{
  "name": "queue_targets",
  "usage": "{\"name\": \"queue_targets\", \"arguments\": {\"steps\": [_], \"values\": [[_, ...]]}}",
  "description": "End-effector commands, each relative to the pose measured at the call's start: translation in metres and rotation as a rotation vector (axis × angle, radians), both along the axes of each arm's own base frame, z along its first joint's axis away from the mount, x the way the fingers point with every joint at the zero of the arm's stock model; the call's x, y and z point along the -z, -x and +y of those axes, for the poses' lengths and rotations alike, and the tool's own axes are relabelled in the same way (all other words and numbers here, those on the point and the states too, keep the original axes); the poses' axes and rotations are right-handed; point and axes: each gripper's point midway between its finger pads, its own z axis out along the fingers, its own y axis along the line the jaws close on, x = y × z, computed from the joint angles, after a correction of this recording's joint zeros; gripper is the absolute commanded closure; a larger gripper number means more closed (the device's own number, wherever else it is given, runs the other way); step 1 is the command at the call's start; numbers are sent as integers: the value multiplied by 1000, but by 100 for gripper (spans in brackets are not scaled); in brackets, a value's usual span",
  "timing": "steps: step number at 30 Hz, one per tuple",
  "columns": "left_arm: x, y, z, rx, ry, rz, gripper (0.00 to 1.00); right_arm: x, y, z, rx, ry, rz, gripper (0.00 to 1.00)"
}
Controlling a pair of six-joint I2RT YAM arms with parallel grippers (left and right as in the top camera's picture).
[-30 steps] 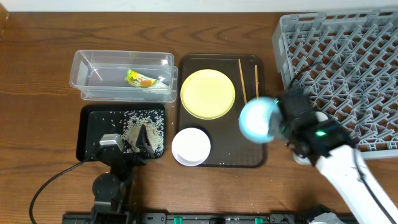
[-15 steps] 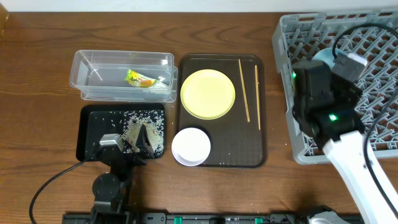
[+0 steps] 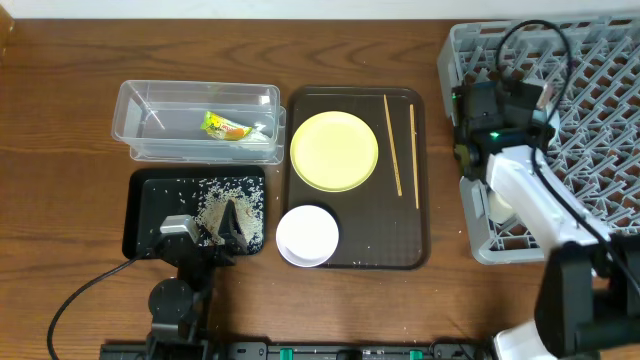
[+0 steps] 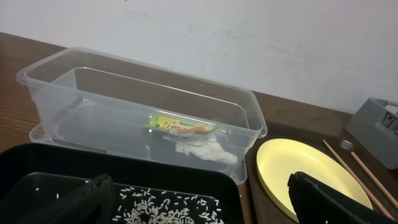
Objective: Sort waste into correct bins and load items into the dishwasher rack
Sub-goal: 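Place the blue bowl into the grey rack, then grasp the pink bowl with the right gripper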
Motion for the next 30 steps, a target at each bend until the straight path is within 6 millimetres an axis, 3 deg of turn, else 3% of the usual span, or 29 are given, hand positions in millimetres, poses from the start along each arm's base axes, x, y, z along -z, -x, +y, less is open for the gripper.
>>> {"name": "queue_targets", "arguments": {"steps": [1,4,6,10,13,17,23,30], "values": [[18,0,2,-9,-7,41,9,11,-2,6,-36,35,95,99],[18,0,2,-9,-7,41,9,12,-2,20,-74,41,112,99],[18,0,2,-9,-7,41,9,1,-1,24,-75,64,86,99],[18,0,2,-9,-7,41,9,-32,8,11,-10,144,15,99],[18,0,2,-10,-7,41,9,-40,13,0,6,159,36,99],[18,0,2,-9,-7,41,9,-27,13,-8,5,107,67,99],[18,0,2,-9,-7,41,9,-3,4,-2,-36,42,105,99],[18,0,2,-9,-7,41,9,4,0,35,-152,42,167,95]]}}
